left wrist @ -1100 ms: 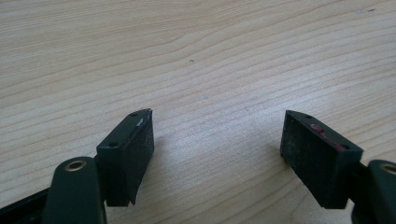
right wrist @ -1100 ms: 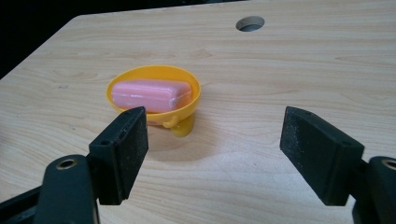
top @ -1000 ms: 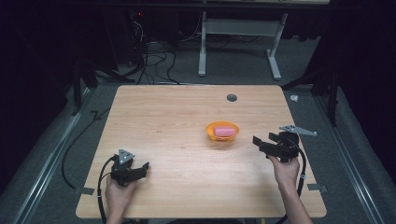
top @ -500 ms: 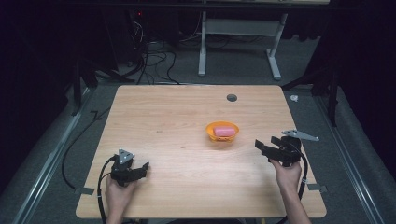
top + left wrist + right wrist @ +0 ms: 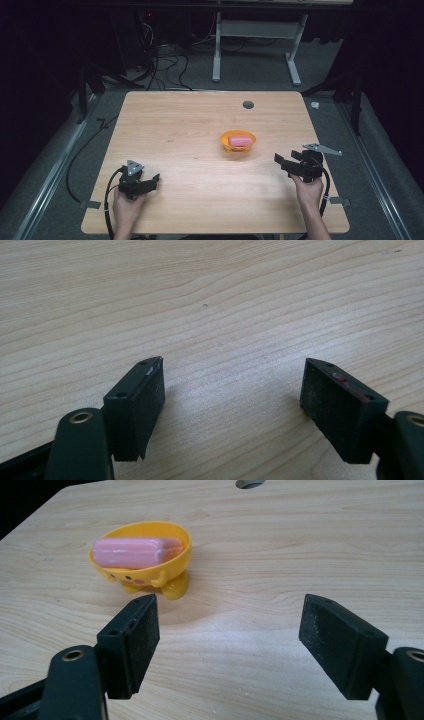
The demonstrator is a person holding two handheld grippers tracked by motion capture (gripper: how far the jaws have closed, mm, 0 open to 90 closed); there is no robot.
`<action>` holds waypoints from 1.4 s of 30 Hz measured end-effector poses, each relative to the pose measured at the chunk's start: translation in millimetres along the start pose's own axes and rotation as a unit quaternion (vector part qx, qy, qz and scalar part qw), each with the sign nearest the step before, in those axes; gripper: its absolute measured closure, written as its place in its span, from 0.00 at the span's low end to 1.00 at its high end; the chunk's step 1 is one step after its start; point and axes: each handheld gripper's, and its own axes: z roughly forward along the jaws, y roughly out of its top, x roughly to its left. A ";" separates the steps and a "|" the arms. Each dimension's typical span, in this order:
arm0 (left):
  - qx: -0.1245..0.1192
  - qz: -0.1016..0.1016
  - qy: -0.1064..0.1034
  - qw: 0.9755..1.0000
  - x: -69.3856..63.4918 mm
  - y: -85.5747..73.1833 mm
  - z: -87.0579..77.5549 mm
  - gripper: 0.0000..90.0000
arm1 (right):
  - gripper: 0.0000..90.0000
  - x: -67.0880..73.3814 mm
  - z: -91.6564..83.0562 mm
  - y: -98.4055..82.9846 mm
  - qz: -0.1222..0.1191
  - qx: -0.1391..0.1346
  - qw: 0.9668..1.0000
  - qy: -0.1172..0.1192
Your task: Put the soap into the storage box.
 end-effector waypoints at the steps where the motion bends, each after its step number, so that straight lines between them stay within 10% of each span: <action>1: 0.000 0.000 0.000 1.000 0.0 0.0 0.0 0.29 | 0.28 -0.4 0.3 -1.0 0.002 0.001 1.000 0.000; 42: 0.000 0.000 0.000 1.000 -0.1 0.0 0.1 0.29 | 0.30 -9.5 22.1 -36.5 -0.013 0.040 0.998 -0.044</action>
